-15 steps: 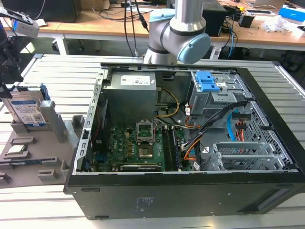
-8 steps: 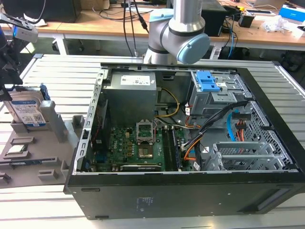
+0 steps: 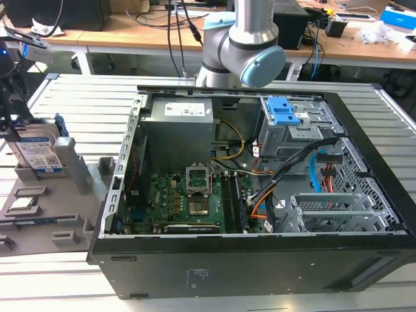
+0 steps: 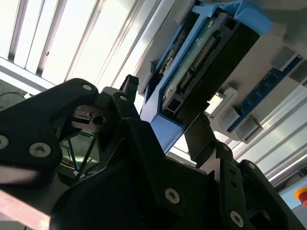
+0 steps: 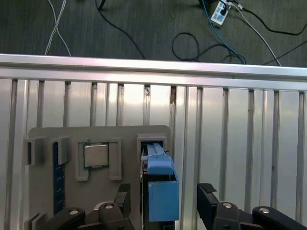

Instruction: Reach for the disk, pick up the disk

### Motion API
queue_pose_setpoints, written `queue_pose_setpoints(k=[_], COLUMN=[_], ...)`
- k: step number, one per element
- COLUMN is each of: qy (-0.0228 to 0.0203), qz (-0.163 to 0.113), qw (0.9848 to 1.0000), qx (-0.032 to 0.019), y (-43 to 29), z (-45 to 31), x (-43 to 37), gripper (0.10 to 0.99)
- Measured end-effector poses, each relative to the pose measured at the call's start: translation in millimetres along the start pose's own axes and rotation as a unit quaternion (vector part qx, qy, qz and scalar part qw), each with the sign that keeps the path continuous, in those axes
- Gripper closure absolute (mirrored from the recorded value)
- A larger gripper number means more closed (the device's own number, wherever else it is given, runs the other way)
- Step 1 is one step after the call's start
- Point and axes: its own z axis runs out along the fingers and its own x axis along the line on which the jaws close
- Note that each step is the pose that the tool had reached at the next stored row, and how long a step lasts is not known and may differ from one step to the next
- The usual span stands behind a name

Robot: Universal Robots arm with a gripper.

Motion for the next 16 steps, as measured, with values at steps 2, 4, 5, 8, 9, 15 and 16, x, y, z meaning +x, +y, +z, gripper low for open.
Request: queue_pose_setpoints(k=[2, 4, 5, 8, 9, 15, 16], qy=[0.0002, 0.0003, 0.0003, 0.0003, 0.0003, 0.0003, 0.0002], qz=[-0.004, -0.006, -0.007, -0.007, -0.007, -0.007, -0.007], qw=[1.0, 1.0, 1.0, 1.0, 1.0, 1.0, 1.0], qx=[0.0, 0.0, 0.0, 0.0, -0.0001, 0.0, -0.0001], y=[0.1, -0.1, -0.1, -0.1, -0.1, -0.1, -0.1], z=[1.9, 5.1, 6.8, 7.0, 7.0, 7.0, 7.0], x=[-0.1, -0.1, -0.1, -0.1, -0.1, -0.1, -0.1], gripper=[0.424, 0.424, 0.424, 0.424, 0.424, 0.569, 0.627])
